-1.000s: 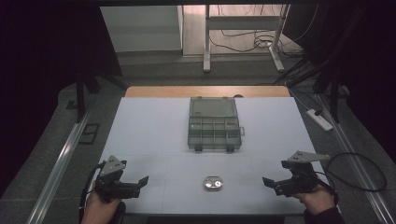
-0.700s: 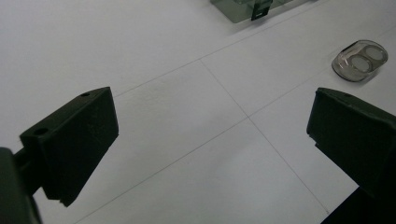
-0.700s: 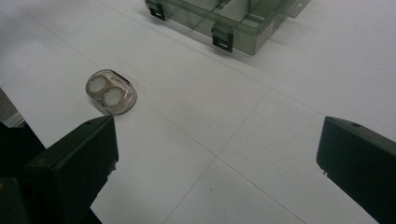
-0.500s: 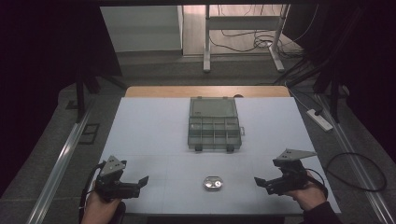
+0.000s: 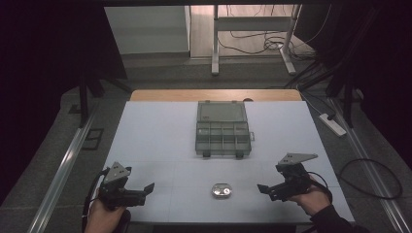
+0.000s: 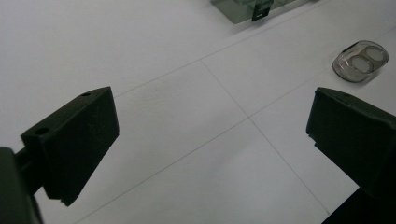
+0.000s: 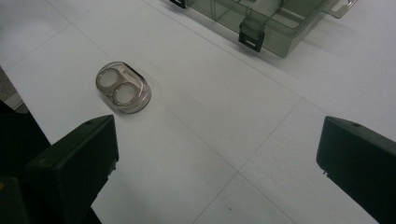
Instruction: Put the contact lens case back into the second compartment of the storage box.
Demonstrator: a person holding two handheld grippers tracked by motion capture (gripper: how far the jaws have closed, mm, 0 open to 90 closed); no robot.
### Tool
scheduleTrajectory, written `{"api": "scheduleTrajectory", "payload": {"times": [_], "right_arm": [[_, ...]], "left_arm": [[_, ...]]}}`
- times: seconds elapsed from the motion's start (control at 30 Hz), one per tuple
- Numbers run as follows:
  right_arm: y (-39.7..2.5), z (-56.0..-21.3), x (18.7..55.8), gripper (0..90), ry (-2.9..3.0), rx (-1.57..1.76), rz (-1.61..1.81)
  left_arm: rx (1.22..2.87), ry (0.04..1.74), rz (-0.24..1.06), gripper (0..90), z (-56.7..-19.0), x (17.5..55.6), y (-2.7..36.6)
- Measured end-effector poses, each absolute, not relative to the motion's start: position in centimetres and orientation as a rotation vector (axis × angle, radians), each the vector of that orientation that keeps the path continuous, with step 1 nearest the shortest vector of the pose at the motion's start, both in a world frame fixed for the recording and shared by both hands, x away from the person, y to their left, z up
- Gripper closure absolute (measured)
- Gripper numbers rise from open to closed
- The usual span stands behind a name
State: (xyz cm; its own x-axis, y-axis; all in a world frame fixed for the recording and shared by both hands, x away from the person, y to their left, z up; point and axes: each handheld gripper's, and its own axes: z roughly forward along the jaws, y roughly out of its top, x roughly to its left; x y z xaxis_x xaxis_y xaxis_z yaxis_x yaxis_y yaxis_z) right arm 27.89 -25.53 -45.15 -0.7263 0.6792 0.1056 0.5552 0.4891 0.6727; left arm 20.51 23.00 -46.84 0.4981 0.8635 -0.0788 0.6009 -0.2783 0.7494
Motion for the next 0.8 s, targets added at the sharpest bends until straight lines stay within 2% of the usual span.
{"api": "scheduleTrajectory", "payload": {"times": [0.8], "right_arm": [[-22.7, -46.0, 29.5, 0.0, 2.664, 0.988, 1.097]], "left_arm": [[1.998, 1.198, 0.449, 2.5, -46.8, 20.5, 23.0]]}}
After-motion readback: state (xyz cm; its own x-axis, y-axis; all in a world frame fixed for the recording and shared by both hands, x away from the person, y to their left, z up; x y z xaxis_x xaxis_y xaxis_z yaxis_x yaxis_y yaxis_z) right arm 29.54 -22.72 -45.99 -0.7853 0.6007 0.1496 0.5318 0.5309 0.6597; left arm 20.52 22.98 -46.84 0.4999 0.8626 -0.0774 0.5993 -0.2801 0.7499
